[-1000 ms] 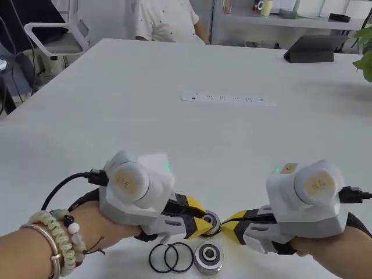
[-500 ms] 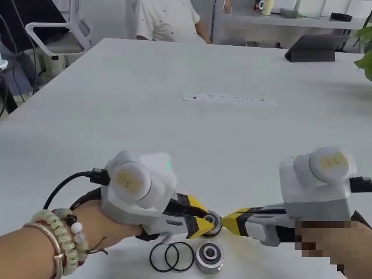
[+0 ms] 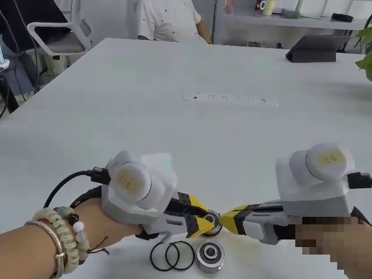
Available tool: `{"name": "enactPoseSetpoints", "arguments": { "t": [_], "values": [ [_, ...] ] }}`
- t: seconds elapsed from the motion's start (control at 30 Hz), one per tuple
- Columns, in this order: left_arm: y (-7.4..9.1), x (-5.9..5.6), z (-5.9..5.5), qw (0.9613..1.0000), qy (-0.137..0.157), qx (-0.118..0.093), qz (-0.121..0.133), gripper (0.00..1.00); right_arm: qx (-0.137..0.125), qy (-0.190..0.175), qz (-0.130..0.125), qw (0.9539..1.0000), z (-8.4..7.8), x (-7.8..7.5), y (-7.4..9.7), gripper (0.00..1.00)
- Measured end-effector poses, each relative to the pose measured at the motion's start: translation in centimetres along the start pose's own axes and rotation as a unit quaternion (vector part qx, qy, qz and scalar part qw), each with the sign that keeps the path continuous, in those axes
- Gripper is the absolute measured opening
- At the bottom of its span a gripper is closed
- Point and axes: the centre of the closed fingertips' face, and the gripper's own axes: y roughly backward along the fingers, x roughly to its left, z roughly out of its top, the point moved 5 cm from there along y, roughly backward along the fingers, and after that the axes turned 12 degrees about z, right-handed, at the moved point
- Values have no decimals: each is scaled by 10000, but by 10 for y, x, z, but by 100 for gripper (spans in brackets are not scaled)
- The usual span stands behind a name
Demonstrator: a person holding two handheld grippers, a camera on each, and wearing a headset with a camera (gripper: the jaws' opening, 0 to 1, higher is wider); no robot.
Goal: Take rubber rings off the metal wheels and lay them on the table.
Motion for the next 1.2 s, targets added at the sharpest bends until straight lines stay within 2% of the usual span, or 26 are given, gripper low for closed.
{"name": "enactPoseSetpoints", "arguments": {
  "t": [0.67, 0.8, 0.83, 0.87, 0.9, 0.93, 1.0, 1.2],
  "values": [
    [-1, 0, 0, 10000, 36, -20, 11, 7, 17, 174, 75, 9998, 3, 4, -2, 0],
    [-2, 1, 0, 10000, 73, -20, 17, 7, -95, 152, 182, 9997, 6, 7, -3, 0],
    [-2, 1, 0, 10000, 79, -31, 17, 7, -346, 173, 335, 9987, 13, 12, -5, 0],
    [-2, 1, 0, 10000, 82, -40, 37, 7, -162, 96, 320, 9993, 10, 12, -3, 0],
    [-2, 1, 0, 9999, 89, -44, 40, 7, -86, 331, 30, 9994, 10, 6, -4, 0],
    [-2, 1, 0, 9999, 94, -45, 48, 7, -44, 419, 0, 9991, 9, 6, -5, 0],
    [-3, 1, 0, 9999, 90, -50, 69, 7, -110, 205, 81, 9997, 8, 6, -4, 0],
    [-4, 2, 1, 9997, 181, 16, 148, 8, -14, 110, -101, 9999, 3, -3, -1, 0]
  ]
}}
